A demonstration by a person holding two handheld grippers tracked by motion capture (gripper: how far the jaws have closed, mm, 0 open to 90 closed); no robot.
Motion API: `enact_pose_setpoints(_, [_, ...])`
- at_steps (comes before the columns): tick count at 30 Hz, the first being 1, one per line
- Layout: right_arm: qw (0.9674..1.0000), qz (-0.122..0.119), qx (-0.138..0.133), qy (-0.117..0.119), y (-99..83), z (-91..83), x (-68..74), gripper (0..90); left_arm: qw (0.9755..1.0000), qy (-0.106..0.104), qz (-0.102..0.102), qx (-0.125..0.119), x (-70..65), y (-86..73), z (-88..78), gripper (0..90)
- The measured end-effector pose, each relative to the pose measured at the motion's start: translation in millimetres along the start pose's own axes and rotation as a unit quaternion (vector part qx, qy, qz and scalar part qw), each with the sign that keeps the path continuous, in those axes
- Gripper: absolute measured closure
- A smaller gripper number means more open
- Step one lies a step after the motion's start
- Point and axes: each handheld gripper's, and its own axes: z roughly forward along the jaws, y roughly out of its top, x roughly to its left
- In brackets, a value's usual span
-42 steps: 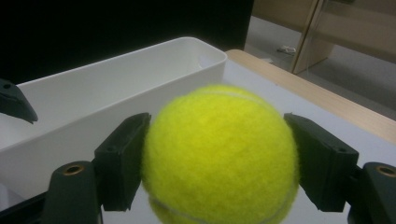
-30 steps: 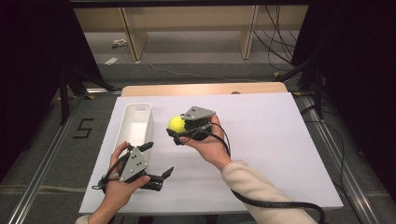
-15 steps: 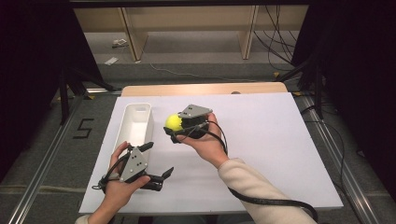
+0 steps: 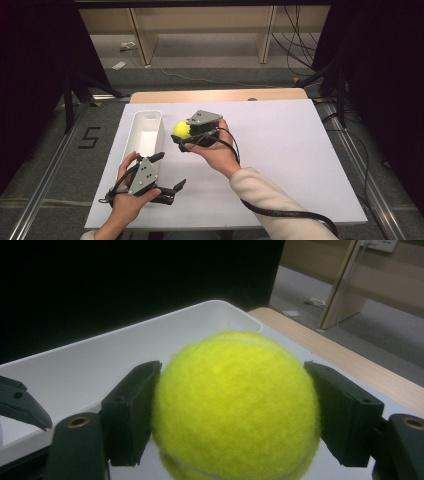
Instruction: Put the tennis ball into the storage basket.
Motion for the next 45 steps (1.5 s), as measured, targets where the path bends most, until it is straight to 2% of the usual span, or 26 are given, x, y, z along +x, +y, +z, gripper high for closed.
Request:
enact_pose_setpoints(8, [1.0, -0.002, 0.004, 0.002, 1.1, 3.3, 1.4, 26.7, 1.0, -0.002, -0.002, 0.001, -0.5, -0.1, 0.0, 0.0])
enact_pose_setpoints(9, [1.0, -0.003, 0.004, 0.002, 1.4, 3.8, 1.5, 26.7, 0.9972, 0.026, 0.071, 0.001, 9.3, 3.6, -1.8, 0.0])
enact_pose_setpoints(10, [1.0, -0.002, 0.003, 0.002, 1.8, 4.2, 1.9, 26.7, 0.9958, 0.018, 0.089, 0.002, 12.0, 4.8, -1.2, 0.0])
enact_pose_setpoints(11, [1.0, -0.002, 0.002, 0.002, 2.3, 4.6, 2.2, 26.7, 0.995, 0.007, 0.099, 0.002, 13.2, 5.5, -0.6, 0.0])
enact_pose_setpoints(23, [1.0, -0.005, 0.004, 0.006, 5.4, 9.5, 4.7, 26.7, 0.9966, 0.007, 0.082, 0.002, 10.6, 4.4, -0.8, 0.0])
enact_pose_setpoints(24, [1.0, -0.004, 0.004, 0.006, 5.8, 10.1, 5.1, 26.7, 1.0, -0.008, -0.004, 0.002, -1.3, -0.1, -0.1, 0.0])
enact_pose_setpoints(45, [0.9998, -0.008, 0.004, 0.015, 13.5, 18.0, 10.3, 26.7, 0.9999, -0.01, -0.001, 0.003, -1.9, -0.1, -0.1, 0.0])
